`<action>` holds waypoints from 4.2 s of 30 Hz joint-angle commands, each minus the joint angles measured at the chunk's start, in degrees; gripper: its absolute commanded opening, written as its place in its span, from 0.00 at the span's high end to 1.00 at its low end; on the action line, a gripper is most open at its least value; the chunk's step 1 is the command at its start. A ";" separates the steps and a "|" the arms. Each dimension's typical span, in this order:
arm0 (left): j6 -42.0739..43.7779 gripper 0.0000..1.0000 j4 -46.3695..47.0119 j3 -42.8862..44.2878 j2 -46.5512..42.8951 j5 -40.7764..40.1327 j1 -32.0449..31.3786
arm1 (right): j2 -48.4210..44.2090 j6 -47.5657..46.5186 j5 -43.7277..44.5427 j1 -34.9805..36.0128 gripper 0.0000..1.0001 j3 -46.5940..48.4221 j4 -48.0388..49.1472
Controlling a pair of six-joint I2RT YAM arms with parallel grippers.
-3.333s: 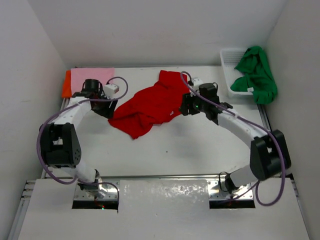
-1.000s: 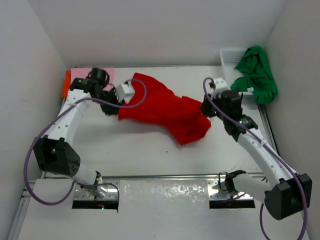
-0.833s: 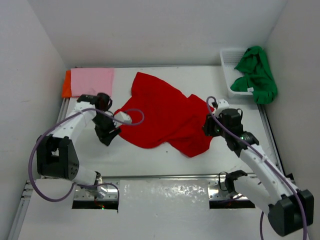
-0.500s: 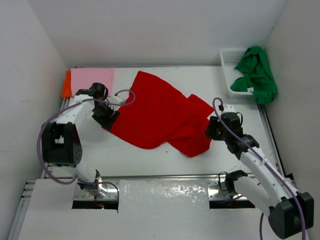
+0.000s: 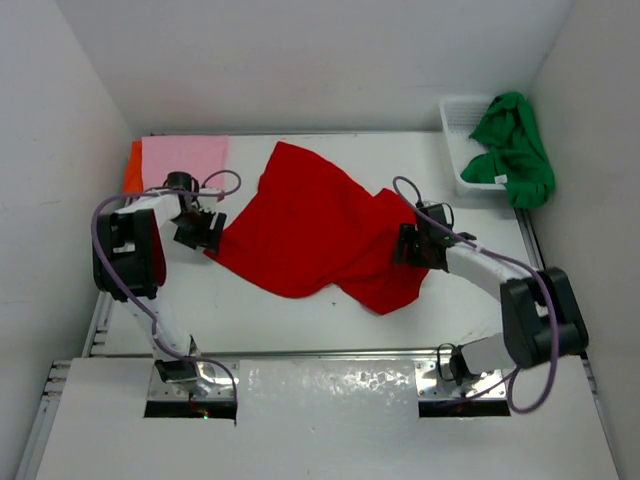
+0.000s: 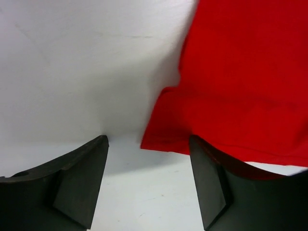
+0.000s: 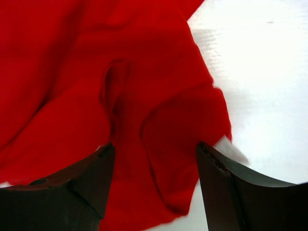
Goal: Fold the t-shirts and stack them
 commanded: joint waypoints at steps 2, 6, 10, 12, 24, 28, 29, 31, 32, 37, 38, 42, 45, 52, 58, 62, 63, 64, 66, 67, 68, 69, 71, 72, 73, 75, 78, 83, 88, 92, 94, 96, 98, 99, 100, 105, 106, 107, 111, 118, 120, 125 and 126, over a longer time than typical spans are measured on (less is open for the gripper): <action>0.69 0.26 -0.39 -2.68 -1.34 10.04 -0.45 | 8.97 -1.12 -2.09 -0.81 0.34 4.47 2.99; 2.36 0.26 -1.54 -6.10 -1.34 12.87 -0.89 | 14.35 -1.21 -5.16 -0.72 0.42 5.87 5.10; 3.07 0.63 -1.53 -7.43 0.06 13.65 -1.16 | 16.64 -1.39 -7.01 -0.81 0.82 7.63 7.04; 3.59 0.92 -2.93 -6.65 0.94 15.32 -1.07 | 17.08 -2.18 -7.19 -0.72 0.98 9.73 6.60; -3.34 1.00 -0.22 14.70 -0.72 17.52 -1.07 | 26.48 -10.43 -11.49 -7.31 1.00 48.29 0.37; -5.89 1.00 1.98 23.14 -3.52 19.20 -1.07 | 30.61 -11.93 -13.77 -9.85 1.00 68.83 -4.55; -6.68 1.00 3.37 25.07 -5.54 19.46 -1.07 | 30.62 -12.55 -14.65 -10.03 1.00 70.98 -4.91; -7.47 1.00 4.88 25.87 -7.83 19.11 -1.07 | 28.44 -15.27 -16.41 -10.30 1.00 73.10 -5.44; -7.65 1.00 5.32 25.96 -9.84 18.59 -1.07 | 27.03 -16.76 -16.68 -10.30 1.00 72.50 -5.44; -4.59 1.00 0.95 21.42 -14.78 16.83 -0.98 | 13.77 -19.05 -18.43 -10.92 1.00 53.23 -2.28; -3.88 1.00 0.23 20.18 -16.52 15.00 -0.90 | 8.35 -18.62 -18.79 -10.92 1.00 49.42 -2.01; -0.89 1.00 -3.02 12.36 -20.93 9.19 -0.11 | -5.30 -15.81 -16.33 -10.92 1.00 26.94 -1.74; 0.60 1.00 -7.58 12.16 -23.13 7.42 1.30 | -14.28 -15.98 -13.61 -10.92 1.00 21.35 -4.29; 0.26 1.00 -9.62 18.32 -23.49 10.49 2.09 | -17.90 -17.21 -16.24 -10.92 1.00 29.78 -11.94; -0.27 1.00 -6.90 12.53 -21.73 12.34 2.01 | -7.11 -16.59 -16.33 -10.92 1.00 28.37 -7.13; -1.32 1.00 -4.79 9.63 -18.22 12.87 1.48 | 8.17 -15.19 -15.01 -10.92 0.86 36.24 -6.05; -1.85 1.00 -3.92 9.01 -16.91 12.96 1.48 | 11.95 -14.75 -16.05 -11.00 0.74 38.98 -7.01; -2.29 1.00 -3.30 8.39 -16.46 13.57 1.39 | 19.38 -14.23 -16.67 -10.92 0.53 42.32 -9.98; -2.99 1.00 -1.54 6.37 -15.93 14.01 1.22 | 25.84 -13.61 -16.25 -10.83 0.40 51.72 -13.77; -3.08 1.00 -1.01 5.76 -15.93 14.10 1.22 | 29.87 -13.61 -15.46 -10.83 0.30 54.71 -17.53; -3.17 1.00 -0.57 4.45 -16.19 14.10 1.22 | 30.52 -13.61 -14.49 -10.65 0.25 58.22 -18.44; -3.17 1.00 0.13 3.91 -16.80 13.84 1.22 | 30.27 -13.61 -12.48 -10.39 0.19 58.69 -18.79; -3.08 1.00 0.66 2.50 -17.77 13.66 1.22 | 25.01 -13.78 -9.66 -9.07 0.01 55.02 -16.53; -3.08 1.00 0.84 2.06 -18.12 13.31 1.22 | 22.56 -14.39 -6.69 -8.37 0.01 52.92 -14.86; -3.08 1.00 0.93 1.28 -18.30 13.22 1.22 | 17.57 -14.48 -5.70 -6.54 0.01 48.37 -14.67; -3.00 1.00 1.37 0.57 -18.91 12.79 1.13 | 12.62 -13.09 -1.06 -3.90 0.01 42.73 -14.14; -2.73 1.00 1.45 -0.14 -19.44 11.47 1.22 | 5.41 -8.80 4.04 6.27 0.03 26.77 -13.96; -2.56 1.00 1.37 -0.23 -20.14 10.50 1.22 | -1.18 5.43 3.62 15.09 0.20 10.21 -10.47; -2.73 1.00 1.81 -0.84 -20.50 10.23 1.22 | 0.38 12.84 2.23 20.64 0.26 1.84 -6.33; -2.65 1.00 1.98 -0.93 -20.67 10.32 1.22 | 1.70 17.76 -3.14 20.73 0.28 -3.26 2.28; -2.73 1.00 2.16 -1.10 -20.85 10.32 1.13 | 4.94 18.30 -4.46 20.73 0.28 -3.27 4.66; -2.82 1.00 2.16 -1.10 -20.85 10.50 1.13 | 7.66 18.38 -4.81 20.73 0.29 -1.78 5.54; -2.82 1.00 2.25 -1.10 -20.94 10.41 1.22 | 10.83 19.08 -4.38 20.73 0.38 -1.16 5.90; -2.73 1.00 2.16 -1.02 -21.02 10.32 1.22 | 11.45 19.52 -2.98 20.55 0.45 -1.16 6.60; -2.73 1.00 2.16 -1.10 -21.11 10.23 1.13 | 11.89 19.88 -1.75 20.46 0.63 -1.07 6.78; -2.73 1.00 3.12 -1.02 -21.03 9.88 1.13 | 10.32 20.32 0.81 17.23 1.00 -0.46 6.60; -2.91 1.00 3.47 -0.67 -20.50 9.88 1.13 | 10.31 20.32 0.46 16.17 1.00 -0.11 7.04; -3.08 1.00 3.74 0.12 -19.98 10.14 1.21 | 9.88 18.75 0.02 14.94 1.00 0.59 7.48; -7.54 1.00 5.58 14.12 -13.48 11.46 1.13 | 14.08 10.32 -4.19 4.50 1.00 17.92 4.69; -20.38 1.00 7.43 61.56 6.29 13.75 -0.10 | 37.53 2.56 -10.79 -6.69 1.00 82.61 -15.86; -23.98 1.00 10.66 67.95 8.93 13.93 -0.19 | 42.46 5.01 -11.23 -8.89 1.00 99.87 -15.55; -24.97 1.00 24.81 62.80 1.85 15.15 -0.98 | 31.87 9.34 -11.06 -13.63 1.00 86.79 1.93; -24.45 1.00 25.01 61.92 1.13 16.72 -1.59 | 28.28 7.51 -10.97 -13.81 1.00 85.08 2.47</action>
